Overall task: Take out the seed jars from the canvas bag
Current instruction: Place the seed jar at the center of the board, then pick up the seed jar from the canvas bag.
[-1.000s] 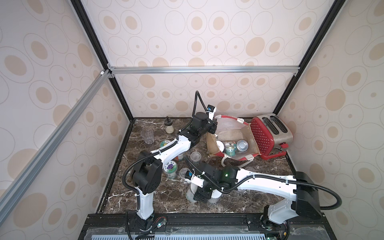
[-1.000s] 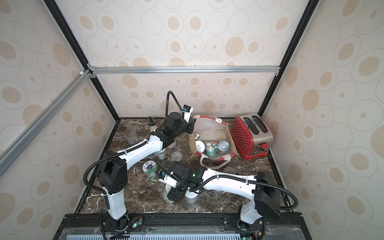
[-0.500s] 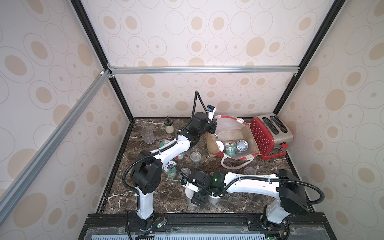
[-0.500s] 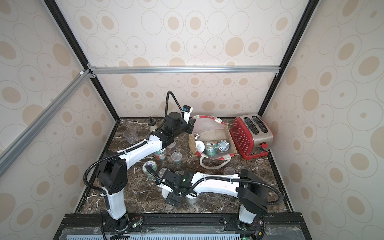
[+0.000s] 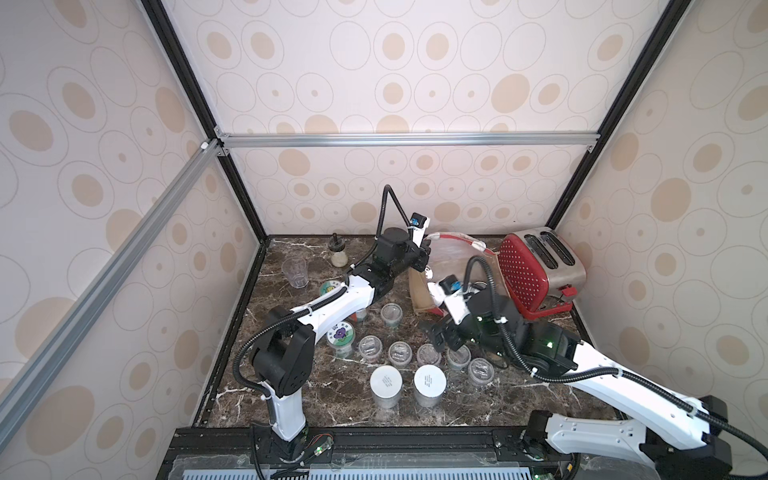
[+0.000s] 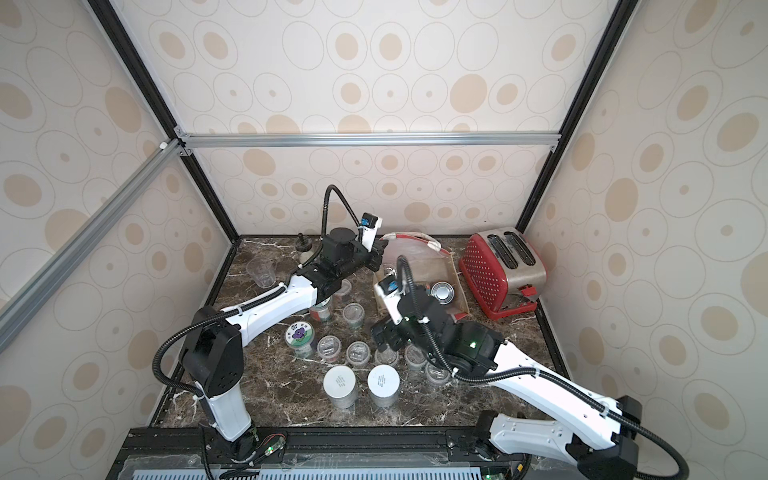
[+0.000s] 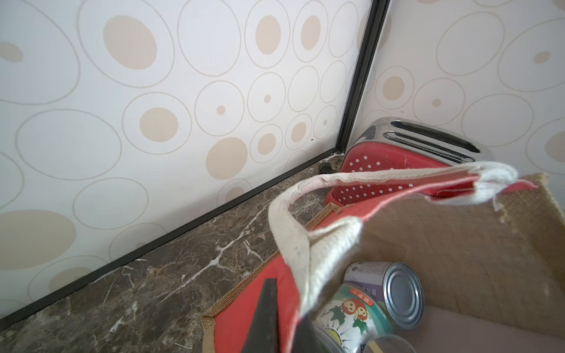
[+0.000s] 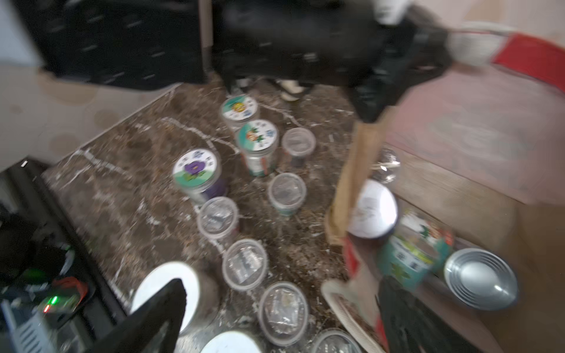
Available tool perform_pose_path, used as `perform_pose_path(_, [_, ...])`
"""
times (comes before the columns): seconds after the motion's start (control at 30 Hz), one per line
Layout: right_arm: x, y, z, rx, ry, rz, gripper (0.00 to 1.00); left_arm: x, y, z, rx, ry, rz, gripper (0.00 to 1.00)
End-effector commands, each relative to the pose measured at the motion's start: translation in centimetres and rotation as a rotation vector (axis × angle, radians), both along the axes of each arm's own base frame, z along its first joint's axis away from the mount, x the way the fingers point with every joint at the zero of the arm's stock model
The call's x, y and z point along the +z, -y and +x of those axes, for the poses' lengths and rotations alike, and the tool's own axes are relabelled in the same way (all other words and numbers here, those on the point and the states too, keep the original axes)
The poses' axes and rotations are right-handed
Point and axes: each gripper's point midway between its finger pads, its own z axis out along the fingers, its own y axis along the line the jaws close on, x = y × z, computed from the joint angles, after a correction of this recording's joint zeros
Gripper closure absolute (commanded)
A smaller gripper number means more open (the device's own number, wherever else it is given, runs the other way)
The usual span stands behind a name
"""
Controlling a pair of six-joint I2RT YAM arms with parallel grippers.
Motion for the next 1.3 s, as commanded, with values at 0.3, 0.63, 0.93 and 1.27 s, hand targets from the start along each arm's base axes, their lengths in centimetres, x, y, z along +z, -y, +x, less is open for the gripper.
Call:
perform_pose_path(0.3, [-7.2,6.5,7.0,-0.412,-0.242,-0.067,0.00,9.1,1.4,-2.8,-0.022,0.309,-0.004,1.00])
perform_pose_path(0.63, [-13.4,6.7,10.8,-0.467,-0.386,-0.139,0.14,8.2,1.4,-6.0,-0.011,0.345,-0.014,1.00])
perform_pose_path(0.93, [-17.6,7.0,12.9,-0.470,-0.449,-0.176,0.22,7.2,1.5,-6.2,-0.020,0.326,-0.017,1.00])
perform_pose_path(1.27, [-20.6,5.0,14.6,-0.410,-0.511,-0.155,0.26,6.6,1.8,-5.9,-0.025,0.311,-0.010,1.00])
